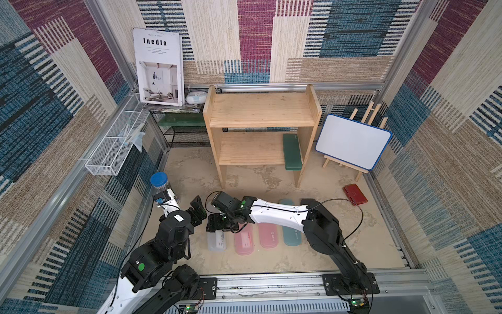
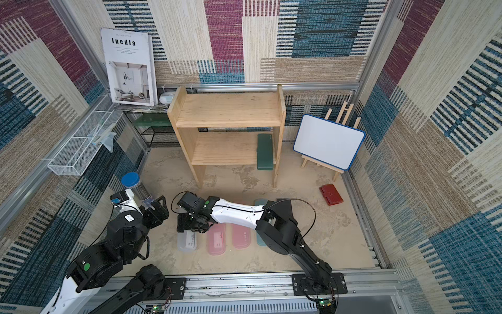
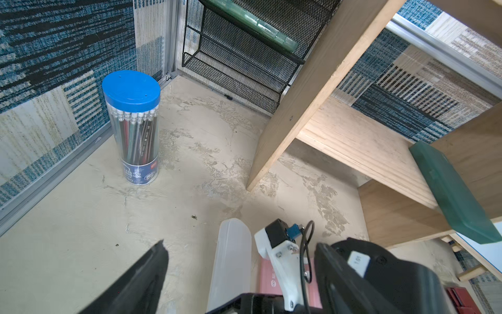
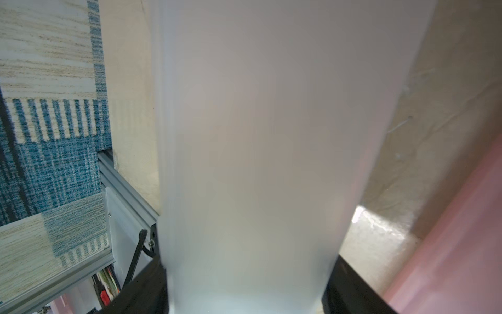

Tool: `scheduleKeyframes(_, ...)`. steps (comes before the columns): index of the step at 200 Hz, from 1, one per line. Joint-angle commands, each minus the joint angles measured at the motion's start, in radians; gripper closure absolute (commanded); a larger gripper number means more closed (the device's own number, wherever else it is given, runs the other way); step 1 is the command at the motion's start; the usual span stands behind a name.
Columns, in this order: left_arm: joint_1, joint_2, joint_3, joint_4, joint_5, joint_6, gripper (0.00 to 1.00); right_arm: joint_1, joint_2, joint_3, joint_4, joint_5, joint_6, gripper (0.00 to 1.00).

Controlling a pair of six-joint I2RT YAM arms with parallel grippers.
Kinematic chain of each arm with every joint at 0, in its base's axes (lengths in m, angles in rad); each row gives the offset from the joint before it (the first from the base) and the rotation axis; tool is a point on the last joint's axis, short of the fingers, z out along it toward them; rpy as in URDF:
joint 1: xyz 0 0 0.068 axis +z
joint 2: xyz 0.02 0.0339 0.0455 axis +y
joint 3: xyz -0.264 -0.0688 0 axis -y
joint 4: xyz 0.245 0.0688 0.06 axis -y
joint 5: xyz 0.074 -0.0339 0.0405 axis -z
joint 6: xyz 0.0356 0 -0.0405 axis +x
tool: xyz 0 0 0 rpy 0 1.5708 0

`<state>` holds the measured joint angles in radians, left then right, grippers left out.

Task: Remove the pencil cases from the shelf
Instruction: Place the pencil case at the center of the board.

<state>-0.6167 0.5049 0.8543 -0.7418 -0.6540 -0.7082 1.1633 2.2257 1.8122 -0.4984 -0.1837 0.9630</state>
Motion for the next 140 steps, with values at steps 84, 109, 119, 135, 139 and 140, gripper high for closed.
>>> scheduleKeyframes(84, 0.003, -0.001, -0.017, -0.008, 0.028, -0.026, 0.11, 0.003, 0.020, -0.002, -0.048, 0.079, -0.007, 0.03)
scheduleKeyframes(109, 0.002, 0.004, -0.013, -0.005, 0.033, -0.027, 0.11, 0.002, -0.001, 0.008, -0.055, 0.102, -0.022, 0.01)
scheduleKeyframes(119, 0.002, 0.006, -0.008, -0.005, 0.036, -0.028, 0.11, -0.002, -0.016, 0.023, -0.073, 0.103, -0.043, 0.01)
scheduleKeyframes(135, 0.002, 0.010, 0.008, -0.006, 0.046, -0.030, 0.11, -0.004, -0.069, 0.031, -0.089, 0.154, -0.088, 0.01)
scheduleKeyframes(139, 0.002, 0.010, 0.011, -0.007, 0.050, -0.033, 0.11, -0.006, -0.087, 0.027, -0.092, 0.172, -0.102, 0.01)
scheduleKeyframes(140, 0.002, 0.011, 0.013, -0.006, 0.051, -0.033, 0.11, -0.006, -0.092, 0.026, -0.093, 0.174, -0.105, 0.01)
